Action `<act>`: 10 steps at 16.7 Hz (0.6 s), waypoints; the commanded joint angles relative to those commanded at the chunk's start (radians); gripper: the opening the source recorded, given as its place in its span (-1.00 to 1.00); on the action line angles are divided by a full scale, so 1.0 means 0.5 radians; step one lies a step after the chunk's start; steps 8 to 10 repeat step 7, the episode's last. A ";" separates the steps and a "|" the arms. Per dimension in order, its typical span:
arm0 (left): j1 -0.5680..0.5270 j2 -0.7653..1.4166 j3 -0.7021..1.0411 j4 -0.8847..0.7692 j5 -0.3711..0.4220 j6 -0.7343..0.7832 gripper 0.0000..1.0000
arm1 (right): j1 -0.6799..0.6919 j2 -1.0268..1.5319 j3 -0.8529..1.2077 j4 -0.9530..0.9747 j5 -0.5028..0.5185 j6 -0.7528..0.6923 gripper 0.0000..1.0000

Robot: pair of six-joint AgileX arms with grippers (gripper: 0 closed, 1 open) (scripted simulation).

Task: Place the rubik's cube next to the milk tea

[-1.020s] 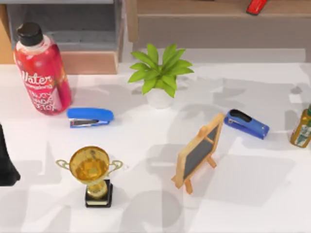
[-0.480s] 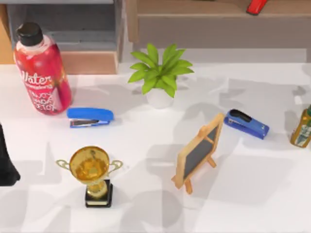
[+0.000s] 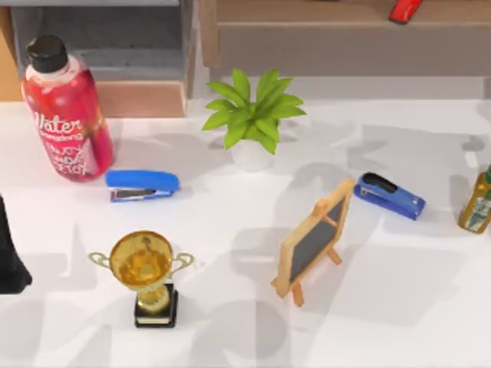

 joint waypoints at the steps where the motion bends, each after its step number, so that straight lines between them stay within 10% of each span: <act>1: 0.000 0.000 0.000 0.000 0.000 0.000 1.00 | 0.000 0.000 0.000 0.000 0.000 0.000 0.96; 10: 0.000 0.000 0.000 0.000 0.000 0.000 1.00 | 0.000 0.000 0.000 0.000 0.000 0.000 1.00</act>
